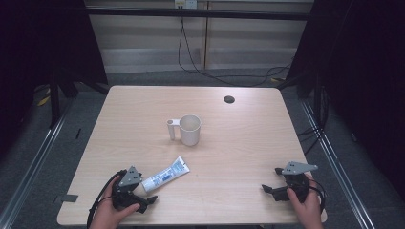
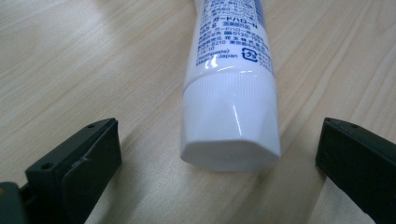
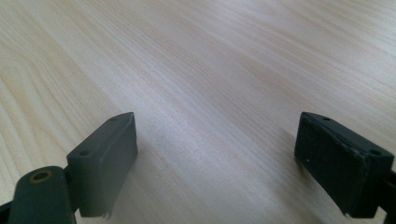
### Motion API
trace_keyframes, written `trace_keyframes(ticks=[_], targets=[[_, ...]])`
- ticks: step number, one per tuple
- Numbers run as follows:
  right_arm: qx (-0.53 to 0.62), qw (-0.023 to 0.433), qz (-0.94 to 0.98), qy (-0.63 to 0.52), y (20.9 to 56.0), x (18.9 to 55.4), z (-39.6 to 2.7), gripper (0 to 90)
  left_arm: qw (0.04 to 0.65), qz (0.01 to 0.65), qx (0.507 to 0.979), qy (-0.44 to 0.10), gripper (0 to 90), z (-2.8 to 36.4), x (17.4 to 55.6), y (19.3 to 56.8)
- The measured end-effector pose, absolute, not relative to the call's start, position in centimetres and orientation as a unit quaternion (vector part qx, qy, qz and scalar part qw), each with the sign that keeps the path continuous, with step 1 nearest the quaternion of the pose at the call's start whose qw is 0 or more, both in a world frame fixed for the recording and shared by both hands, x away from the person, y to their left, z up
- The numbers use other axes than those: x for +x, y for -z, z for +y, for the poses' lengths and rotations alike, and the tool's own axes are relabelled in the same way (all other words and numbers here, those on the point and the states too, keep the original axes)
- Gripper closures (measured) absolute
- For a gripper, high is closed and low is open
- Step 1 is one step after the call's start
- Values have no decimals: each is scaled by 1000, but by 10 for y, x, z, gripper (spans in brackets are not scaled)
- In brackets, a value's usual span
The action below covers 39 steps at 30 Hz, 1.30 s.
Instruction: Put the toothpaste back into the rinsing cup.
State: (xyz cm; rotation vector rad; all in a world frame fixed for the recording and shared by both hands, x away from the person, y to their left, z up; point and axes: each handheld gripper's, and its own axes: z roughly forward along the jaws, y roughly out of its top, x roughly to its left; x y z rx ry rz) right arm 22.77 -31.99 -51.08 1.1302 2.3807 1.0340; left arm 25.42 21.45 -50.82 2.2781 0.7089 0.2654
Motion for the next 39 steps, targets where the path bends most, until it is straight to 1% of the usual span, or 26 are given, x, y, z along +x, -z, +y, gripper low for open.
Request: trace_keyframes(ticks=[5, 9, 12, 15, 17, 18, 21, 24, 28, 31, 33, 36, 39], targets=[[395, 155, 831, -360, 511, 228, -320, 128, 362, 275, 885, -103, 0, 214, 254, 508], [395, 155, 831, -361, 511, 228, -320, 129, 364, 288, 880, -103, 4, 213, 253, 508], [395, 155, 831, -361, 511, 228, -320, 128, 343, 303, 883, -105, 57, 211, 254, 503], [394, 155, 831, -361, 511, 228, -320, 129, 317, 313, 891, -91, 171, 210, 258, 495], [395, 155, 831, -361, 511, 228, -320, 128, 302, 318, 896, -75, 170, 207, 261, 491], [395, 155, 831, -361, 511, 228, -320, 128, 294, 315, 899, -79, 170, 205, 262, 489], [395, 155, 831, -361, 511, 228, -320, 128, 274, 310, 908, -65, 172, 199, 267, 481], [394, 155, 831, -361, 511, 228, -320, 129, 265, 311, 910, -64, 188, 195, 271, 473], [395, 155, 831, -361, 511, 228, -320, 128, 237, 315, 917, -59, 191, 188, 279, 464], [395, 155, 831, -361, 511, 228, -320, 129, 233, 311, 920, -57, 197, 185, 282, 461], [395, 155, 831, -361, 511, 228, -320, 128, 219, 299, 927, -49, 201, 176, 287, 456], [395, 155, 831, -361, 511, 228, -320, 128, 209, 302, 929, -42, 205, 167, 292, 455], [395, 155, 831, -361, 511, 228, -320, 129, 197, 300, 932, -47, 209, 161, 297, 452]])
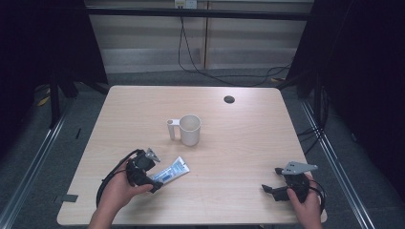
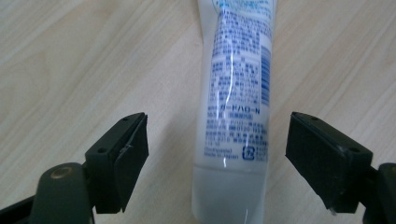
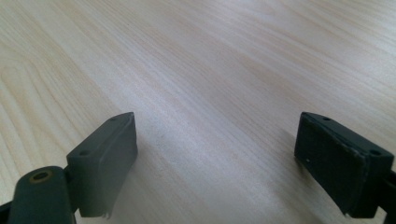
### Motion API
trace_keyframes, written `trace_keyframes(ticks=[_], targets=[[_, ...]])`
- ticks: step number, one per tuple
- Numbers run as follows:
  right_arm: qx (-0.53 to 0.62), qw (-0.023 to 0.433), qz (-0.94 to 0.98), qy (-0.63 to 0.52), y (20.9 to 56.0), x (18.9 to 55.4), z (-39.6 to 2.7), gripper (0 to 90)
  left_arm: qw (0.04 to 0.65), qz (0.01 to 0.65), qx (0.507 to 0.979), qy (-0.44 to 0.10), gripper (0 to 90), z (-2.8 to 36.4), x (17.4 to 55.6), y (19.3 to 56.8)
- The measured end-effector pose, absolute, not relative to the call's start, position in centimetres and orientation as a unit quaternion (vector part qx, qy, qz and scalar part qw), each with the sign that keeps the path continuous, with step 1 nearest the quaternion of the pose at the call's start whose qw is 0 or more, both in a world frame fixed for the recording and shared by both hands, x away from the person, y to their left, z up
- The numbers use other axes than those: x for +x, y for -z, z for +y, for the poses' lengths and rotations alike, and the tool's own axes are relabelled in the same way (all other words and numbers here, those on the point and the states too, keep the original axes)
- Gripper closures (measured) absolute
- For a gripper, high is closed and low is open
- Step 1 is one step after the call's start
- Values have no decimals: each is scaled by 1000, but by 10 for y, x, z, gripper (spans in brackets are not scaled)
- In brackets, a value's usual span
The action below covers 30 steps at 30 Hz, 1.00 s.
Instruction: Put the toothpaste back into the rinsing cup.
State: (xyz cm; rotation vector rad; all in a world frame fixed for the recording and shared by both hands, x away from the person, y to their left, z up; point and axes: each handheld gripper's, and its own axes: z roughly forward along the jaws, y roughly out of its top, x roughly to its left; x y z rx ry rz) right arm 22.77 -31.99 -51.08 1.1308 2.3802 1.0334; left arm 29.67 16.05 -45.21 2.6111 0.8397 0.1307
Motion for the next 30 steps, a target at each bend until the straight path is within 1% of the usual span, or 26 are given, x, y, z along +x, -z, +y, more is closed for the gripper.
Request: trace_keyframes(ticks=[8, 21, 30], targets=[[394, 155, 831, -361, 511, 228, -320, 128, 189, 282, 940, -41, 223, 140, 307, 447], [394, 155, 831, -361, 511, 228, -320, 128, 155, 265, 951, -34, 264, 117, 320, 456], [394, 156, 831, -360, 511, 228, -320, 128, 143, 257, 955, -34, 296, 102, 326, 458]])
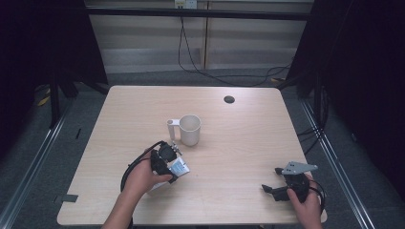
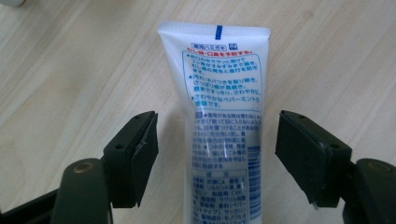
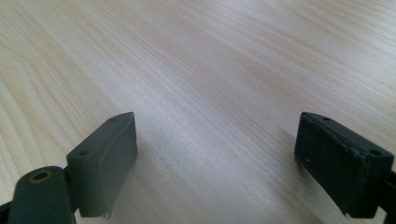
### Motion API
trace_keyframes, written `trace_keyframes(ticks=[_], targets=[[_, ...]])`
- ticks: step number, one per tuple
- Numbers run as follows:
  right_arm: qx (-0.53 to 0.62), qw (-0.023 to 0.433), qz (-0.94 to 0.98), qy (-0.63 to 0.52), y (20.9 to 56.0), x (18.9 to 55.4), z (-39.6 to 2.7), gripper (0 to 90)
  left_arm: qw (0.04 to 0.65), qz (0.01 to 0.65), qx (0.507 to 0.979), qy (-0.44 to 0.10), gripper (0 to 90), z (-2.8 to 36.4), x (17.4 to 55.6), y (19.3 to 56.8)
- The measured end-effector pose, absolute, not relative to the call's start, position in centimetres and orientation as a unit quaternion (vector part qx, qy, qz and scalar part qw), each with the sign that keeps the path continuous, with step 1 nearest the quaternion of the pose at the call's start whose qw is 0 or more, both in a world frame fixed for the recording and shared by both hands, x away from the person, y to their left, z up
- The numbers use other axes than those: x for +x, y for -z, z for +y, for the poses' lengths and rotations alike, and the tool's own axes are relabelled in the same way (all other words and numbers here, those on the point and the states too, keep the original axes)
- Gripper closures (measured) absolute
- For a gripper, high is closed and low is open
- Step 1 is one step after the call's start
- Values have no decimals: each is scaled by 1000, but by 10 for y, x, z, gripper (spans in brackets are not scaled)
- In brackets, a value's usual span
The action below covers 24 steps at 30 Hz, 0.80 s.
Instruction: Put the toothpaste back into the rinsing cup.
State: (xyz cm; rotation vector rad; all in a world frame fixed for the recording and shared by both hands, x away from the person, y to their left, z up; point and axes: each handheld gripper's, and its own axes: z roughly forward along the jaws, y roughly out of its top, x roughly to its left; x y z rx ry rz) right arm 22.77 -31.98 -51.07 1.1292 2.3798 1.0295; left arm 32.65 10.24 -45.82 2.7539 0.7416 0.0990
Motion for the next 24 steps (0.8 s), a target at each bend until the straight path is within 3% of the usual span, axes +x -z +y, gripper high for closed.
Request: trace_keyframes(ticks=[24], targets=[[394, 157, 831, -360, 511, 228, -320, 128, 132, 258, 957, -30, 374, 92, 332, 470]])
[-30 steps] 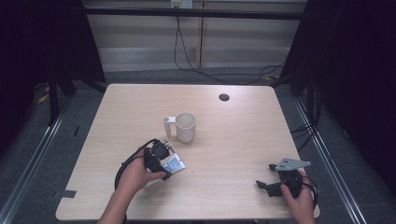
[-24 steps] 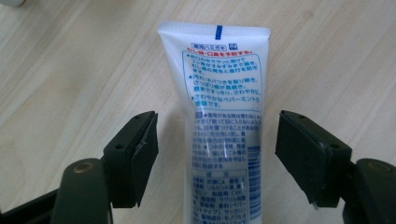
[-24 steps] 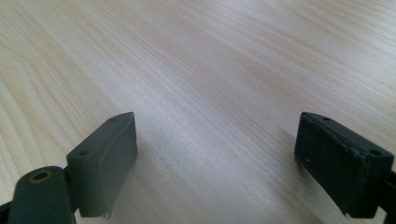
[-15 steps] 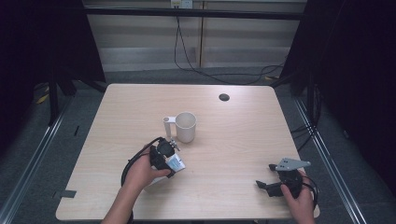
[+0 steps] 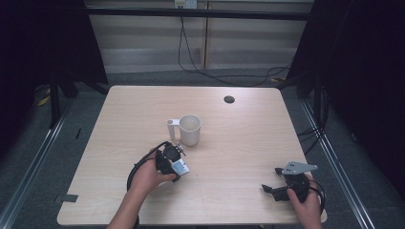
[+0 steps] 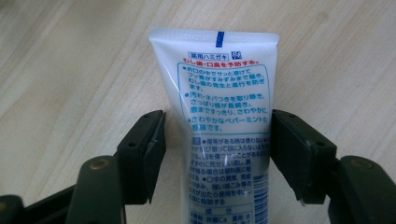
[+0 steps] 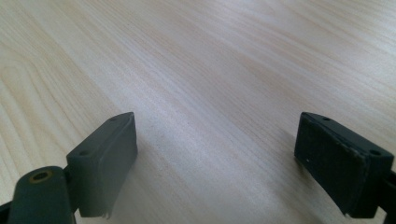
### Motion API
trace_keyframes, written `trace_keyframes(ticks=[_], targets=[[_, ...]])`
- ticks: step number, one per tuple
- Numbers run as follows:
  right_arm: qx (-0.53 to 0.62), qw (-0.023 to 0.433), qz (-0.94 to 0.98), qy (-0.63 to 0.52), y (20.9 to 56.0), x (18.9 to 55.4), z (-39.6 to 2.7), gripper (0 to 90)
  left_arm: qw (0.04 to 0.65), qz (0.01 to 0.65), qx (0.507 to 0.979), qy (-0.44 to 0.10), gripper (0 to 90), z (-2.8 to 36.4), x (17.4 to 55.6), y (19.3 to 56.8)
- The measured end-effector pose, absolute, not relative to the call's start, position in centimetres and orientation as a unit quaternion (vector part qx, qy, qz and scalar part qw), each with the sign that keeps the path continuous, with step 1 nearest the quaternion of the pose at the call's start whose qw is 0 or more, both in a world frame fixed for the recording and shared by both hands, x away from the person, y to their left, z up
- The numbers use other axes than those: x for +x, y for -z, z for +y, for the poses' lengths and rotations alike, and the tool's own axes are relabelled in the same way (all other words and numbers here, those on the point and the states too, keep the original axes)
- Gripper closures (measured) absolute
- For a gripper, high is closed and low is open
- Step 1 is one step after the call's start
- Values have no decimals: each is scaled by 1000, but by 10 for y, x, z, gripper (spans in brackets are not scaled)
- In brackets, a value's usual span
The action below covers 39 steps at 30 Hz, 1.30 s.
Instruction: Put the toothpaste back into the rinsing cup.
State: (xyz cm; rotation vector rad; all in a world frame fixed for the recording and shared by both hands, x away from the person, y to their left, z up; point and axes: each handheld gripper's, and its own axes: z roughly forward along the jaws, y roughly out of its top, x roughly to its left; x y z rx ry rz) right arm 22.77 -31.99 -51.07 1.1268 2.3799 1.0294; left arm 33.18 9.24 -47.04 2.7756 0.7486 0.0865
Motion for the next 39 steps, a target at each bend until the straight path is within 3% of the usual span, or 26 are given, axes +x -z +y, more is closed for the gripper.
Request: trace_keyframes(ticks=[14, 22, 39], targets=[[395, 156, 831, -360, 511, 228, -320, 128, 109, 266, 958, -18, 470, 84, 335, 468], [394, 156, 831, -360, 511, 228, -320, 128, 123, 275, 953, -32, 644, 90, 332, 459], [394, 156, 831, -361, 511, 228, -320, 128, 272, 309, 910, -57, 667, 125, 328, 422]])
